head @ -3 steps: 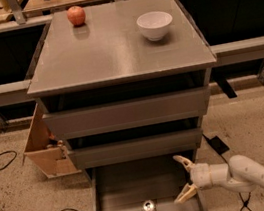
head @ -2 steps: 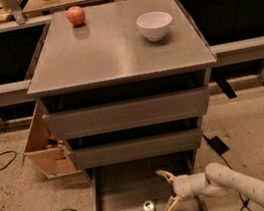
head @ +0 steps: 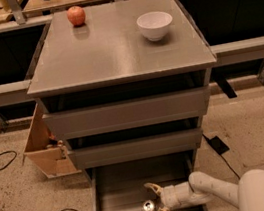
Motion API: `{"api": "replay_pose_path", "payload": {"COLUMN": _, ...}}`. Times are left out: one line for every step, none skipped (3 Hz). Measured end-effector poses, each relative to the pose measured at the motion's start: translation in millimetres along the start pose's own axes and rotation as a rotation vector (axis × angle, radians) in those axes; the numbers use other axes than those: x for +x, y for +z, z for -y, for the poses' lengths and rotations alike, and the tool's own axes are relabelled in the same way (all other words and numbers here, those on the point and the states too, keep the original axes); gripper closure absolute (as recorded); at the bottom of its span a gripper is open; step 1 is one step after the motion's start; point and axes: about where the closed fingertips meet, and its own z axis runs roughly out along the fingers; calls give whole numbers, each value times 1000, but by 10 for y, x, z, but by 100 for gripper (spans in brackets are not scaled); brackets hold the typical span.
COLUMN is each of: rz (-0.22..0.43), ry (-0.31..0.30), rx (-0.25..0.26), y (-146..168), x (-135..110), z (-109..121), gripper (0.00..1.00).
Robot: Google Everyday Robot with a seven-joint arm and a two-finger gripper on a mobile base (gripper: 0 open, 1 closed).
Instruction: Pick 7up can from bottom drawer and place on counter
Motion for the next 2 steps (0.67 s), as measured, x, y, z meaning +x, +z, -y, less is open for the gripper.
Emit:
{"api": "replay_pose_path", "payload": {"rz": -25, "ry": 1, "rx": -24, "y": 278, "x": 365, "z": -38, "gripper": 4}}
{"api": "replay_pose_path", "payload": {"rz": -30, "ry": -2, "rx": -37, "y": 390, "x": 516, "z": -23, "gripper": 27}}
